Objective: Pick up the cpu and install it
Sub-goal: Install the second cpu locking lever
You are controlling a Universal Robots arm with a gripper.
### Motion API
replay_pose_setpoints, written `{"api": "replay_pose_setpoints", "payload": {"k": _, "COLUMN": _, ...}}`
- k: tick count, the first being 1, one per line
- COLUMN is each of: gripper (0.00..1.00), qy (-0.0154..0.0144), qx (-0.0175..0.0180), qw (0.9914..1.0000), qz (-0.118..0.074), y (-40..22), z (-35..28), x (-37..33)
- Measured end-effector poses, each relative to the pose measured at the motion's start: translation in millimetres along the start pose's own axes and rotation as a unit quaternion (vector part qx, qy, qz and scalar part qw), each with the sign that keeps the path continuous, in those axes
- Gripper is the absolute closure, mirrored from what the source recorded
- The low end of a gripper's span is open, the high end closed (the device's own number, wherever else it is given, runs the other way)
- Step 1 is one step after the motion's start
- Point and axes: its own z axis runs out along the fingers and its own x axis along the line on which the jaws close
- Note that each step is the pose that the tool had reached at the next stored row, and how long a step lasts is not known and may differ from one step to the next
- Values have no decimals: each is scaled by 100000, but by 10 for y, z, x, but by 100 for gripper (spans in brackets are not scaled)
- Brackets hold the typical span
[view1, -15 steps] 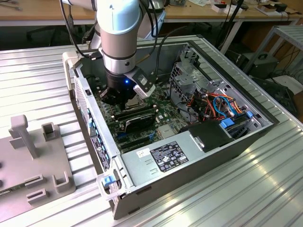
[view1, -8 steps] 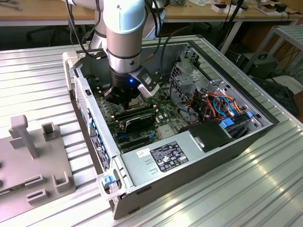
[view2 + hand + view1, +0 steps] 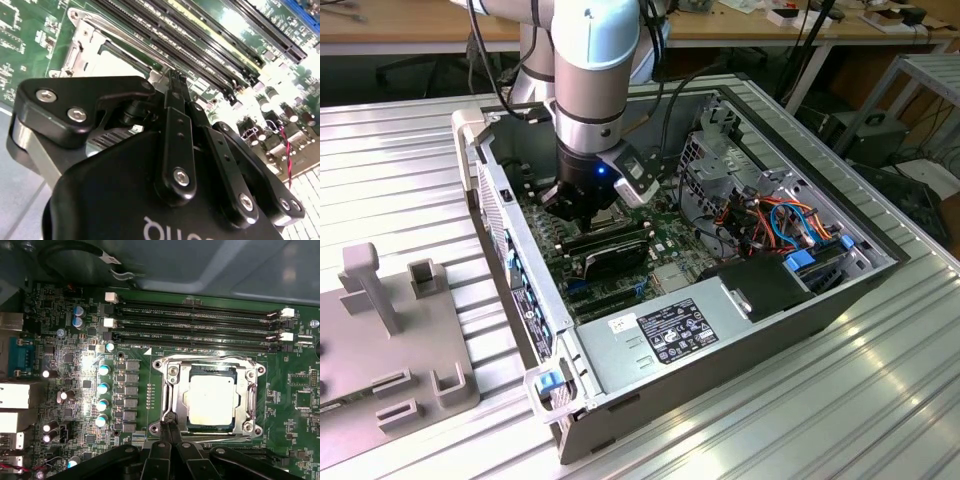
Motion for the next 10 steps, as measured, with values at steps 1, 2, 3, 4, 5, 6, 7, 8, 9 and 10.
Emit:
{"api": "replay_pose_setpoints", "payload": {"k": 1, "gripper": 89, "qy": 2, "qx": 0, "qw": 100000, "qz": 1, "y": 0, "z": 0, "x": 0}}
{"api": "replay_pose_setpoints", "payload": {"k": 2, "gripper": 89, "qy": 3, "qx": -1, "qw": 100000, "qz": 0, "y": 0, "z": 0, "x": 0}}
{"api": "replay_pose_setpoints", "payload": {"k": 3, "gripper": 89, "qy": 4, "qx": 5, "qw": 100000, "qz": 7, "y": 0, "z": -2, "x": 0}}
{"api": "replay_pose_setpoints", "payload": {"k": 4, "gripper": 89, "qy": 14, "qx": 12, "qw": 100000, "qz": 7, "y": 0, "z": -11, "x": -1}}
{"api": "replay_pose_setpoints", "payload": {"k": 5, "gripper": 89, "qy": 16, "qx": 10, "qw": 100000, "qz": 13, "y": 1, "z": -28, "x": -3}}
{"api": "replay_pose_setpoints", "payload": {"k": 6, "gripper": 89, "qy": 20, "qx": 14, "qw": 100000, "qz": 24, "y": 2, "z": -47, "x": -5}}
{"api": "replay_pose_setpoints", "payload": {"k": 7, "gripper": 89, "qy": 20, "qx": 10, "qw": 100000, "qz": 31, "y": 3, "z": -72, "x": -7}}
{"api": "replay_pose_setpoints", "payload": {"k": 8, "gripper": 89, "qy": 38, "qx": 14, "qw": 100000, "qz": 38, "y": 4, "z": -104, "x": -10}}
{"api": "replay_pose_setpoints", "payload": {"k": 9, "gripper": 89, "qy": 54, "qx": 9, "qw": 100000, "qz": 43, "y": 5, "z": -132, "x": -12}}
{"api": "replay_pose_setpoints", "payload": {"k": 10, "gripper": 89, "qy": 83, "qx": 9, "qw": 100000, "qz": 43, "y": 7, "z": -161, "x": -15}}
